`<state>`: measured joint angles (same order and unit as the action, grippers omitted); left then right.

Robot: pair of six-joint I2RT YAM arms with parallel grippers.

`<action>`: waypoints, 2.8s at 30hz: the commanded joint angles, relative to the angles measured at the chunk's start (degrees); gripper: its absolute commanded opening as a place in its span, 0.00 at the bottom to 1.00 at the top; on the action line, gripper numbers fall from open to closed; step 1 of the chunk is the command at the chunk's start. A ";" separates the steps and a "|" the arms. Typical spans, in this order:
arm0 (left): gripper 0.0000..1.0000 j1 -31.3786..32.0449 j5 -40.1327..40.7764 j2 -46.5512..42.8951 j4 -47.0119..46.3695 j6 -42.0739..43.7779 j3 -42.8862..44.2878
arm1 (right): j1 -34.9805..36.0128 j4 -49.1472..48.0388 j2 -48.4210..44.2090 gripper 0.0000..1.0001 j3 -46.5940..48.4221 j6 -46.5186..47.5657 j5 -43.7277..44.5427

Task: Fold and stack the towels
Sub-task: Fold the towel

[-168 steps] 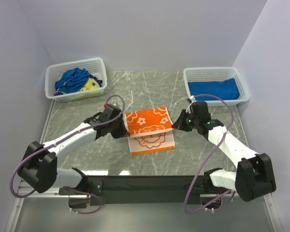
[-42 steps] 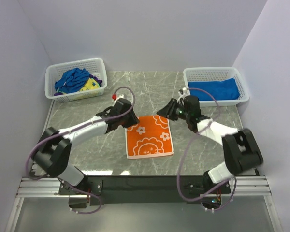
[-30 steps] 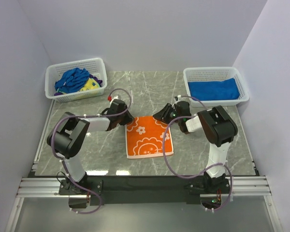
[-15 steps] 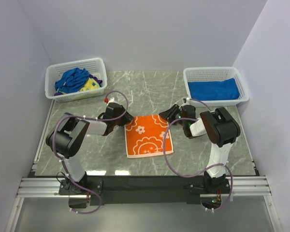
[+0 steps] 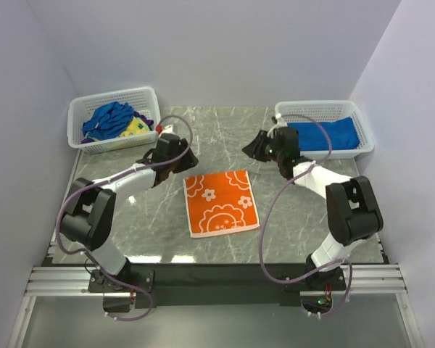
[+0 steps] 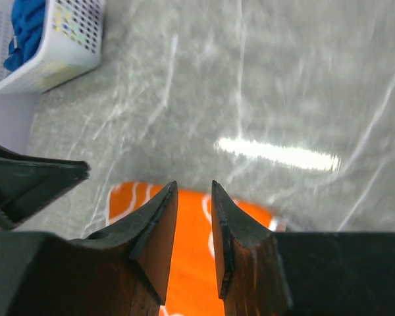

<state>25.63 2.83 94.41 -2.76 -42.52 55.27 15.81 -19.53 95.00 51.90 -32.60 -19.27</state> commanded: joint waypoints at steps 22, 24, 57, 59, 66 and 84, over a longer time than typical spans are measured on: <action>0.99 -0.75 4.02 -7.32 32.56 31.53 14.44 | 0.88 67.67 22.59 0.51 45.64 61.95 -8.42; 1.00 -0.75 6.03 -6.87 32.21 31.80 13.65 | 1.58 69.62 24.78 0.51 47.67 63.79 -8.86; 0.97 -0.76 7.10 -3.53 31.51 32.15 13.55 | 5.54 74.90 37.19 0.38 56.64 65.12 -0.95; 0.97 -0.84 6.40 -2.83 31.51 32.33 13.55 | 5.54 74.99 37.54 0.35 56.38 64.86 -0.33; 0.92 -0.76 2.19 2.95 31.50 33.73 16.96 | 5.81 73.94 36.75 0.13 53.93 65.12 0.02; 0.60 -0.93 -4.15 15.53 33.79 36.19 25.07 | 6.33 73.23 36.57 0.04 52.60 65.12 0.99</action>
<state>24.93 0.80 108.75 30.39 -7.73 78.15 21.26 53.47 130.96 106.43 32.05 -20.08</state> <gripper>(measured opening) 0.610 0.065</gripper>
